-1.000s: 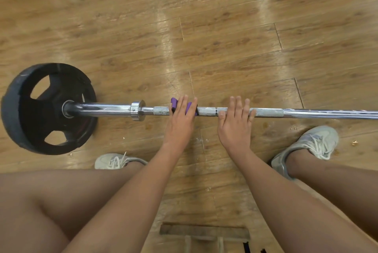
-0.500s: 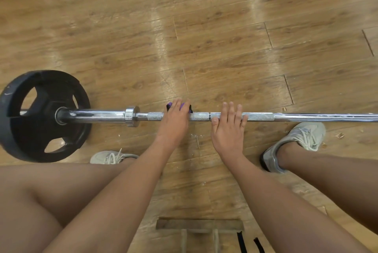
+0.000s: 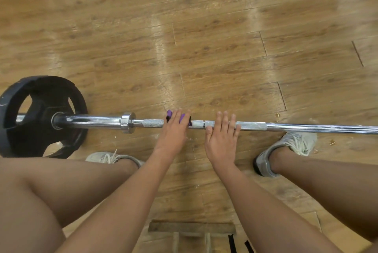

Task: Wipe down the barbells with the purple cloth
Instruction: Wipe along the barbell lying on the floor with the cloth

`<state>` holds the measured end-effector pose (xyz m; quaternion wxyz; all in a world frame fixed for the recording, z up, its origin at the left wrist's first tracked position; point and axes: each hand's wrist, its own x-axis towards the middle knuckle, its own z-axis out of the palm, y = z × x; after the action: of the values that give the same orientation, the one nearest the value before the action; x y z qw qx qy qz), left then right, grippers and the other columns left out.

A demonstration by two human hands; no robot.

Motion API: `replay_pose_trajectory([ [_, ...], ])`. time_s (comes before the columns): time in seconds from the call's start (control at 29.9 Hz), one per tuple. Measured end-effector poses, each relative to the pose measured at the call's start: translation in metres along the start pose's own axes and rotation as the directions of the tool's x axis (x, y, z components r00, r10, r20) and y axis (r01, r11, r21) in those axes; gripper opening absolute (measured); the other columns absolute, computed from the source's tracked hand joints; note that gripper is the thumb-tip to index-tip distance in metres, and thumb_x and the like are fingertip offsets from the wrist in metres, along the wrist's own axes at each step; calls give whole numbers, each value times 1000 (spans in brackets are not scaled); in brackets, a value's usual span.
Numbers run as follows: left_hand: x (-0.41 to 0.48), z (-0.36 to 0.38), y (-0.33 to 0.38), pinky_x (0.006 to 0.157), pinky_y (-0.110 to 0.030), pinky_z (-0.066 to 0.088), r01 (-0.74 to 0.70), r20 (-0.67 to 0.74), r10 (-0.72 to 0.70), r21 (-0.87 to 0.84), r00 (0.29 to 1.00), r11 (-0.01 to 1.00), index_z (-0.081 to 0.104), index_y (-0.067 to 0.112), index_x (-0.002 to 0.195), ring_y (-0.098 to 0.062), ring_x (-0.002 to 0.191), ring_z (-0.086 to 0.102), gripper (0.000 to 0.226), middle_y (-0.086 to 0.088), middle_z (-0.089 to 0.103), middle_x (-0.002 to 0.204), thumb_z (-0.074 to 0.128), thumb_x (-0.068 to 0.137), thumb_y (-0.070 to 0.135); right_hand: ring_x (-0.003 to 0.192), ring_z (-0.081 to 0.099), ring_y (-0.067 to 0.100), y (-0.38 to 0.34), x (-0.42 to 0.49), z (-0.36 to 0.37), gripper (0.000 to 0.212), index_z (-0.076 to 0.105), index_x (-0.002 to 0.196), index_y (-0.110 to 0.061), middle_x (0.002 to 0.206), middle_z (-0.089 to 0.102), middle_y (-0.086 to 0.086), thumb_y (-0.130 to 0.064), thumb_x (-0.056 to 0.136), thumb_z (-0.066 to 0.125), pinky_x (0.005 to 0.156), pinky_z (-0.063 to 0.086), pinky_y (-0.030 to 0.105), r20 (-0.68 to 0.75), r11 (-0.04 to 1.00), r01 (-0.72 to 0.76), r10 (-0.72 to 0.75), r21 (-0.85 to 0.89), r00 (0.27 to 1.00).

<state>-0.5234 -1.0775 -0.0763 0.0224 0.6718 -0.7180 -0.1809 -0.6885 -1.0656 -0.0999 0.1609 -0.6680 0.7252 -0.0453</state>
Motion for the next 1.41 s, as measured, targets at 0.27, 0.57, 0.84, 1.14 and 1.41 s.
replay_pose_trajectory([
  [0.27,-18,-9,-20,118,-51,28,116,-61,-118,-42,991,992,37,13,151,-30,149,26,53,-19,37,156,46,100,2,156,3,32,3,-10,2,61,18,161,-11,167,19,11,-40,107,23,126,0,52,0,1000,5,-5,0,1000],
  [0.57,-51,11,-12,109,-52,44,50,-52,-56,-108,997,993,34,16,154,-29,153,21,63,-18,27,163,53,97,-3,156,8,30,12,-25,1,59,22,160,-12,166,23,10,-38,107,28,126,5,51,-21,999,39,-40,-13,999],
  [0.84,-54,14,2,117,-61,29,159,-112,-175,-137,978,978,42,11,150,-33,151,27,59,-21,36,158,54,94,-5,155,8,30,13,-40,5,61,22,160,-11,165,24,11,-36,106,32,125,7,53,-18,1000,20,-20,-1,1000],
  [1.14,-58,14,-14,118,-53,33,58,-81,-74,-180,994,982,38,12,154,-29,151,28,58,-18,35,159,50,98,-1,155,8,32,16,-57,5,64,23,160,-9,166,22,12,-38,104,32,125,8,53,7,1000,25,-25,-15,1000],
  [1.41,-71,20,13,124,-50,18,-59,-7,59,-63,998,996,23,17,159,-25,155,16,73,-13,23,165,49,95,-4,155,8,33,16,-69,6,66,24,159,-8,165,23,12,-39,101,33,124,10,55,38,1000,3,-2,-19,999],
])
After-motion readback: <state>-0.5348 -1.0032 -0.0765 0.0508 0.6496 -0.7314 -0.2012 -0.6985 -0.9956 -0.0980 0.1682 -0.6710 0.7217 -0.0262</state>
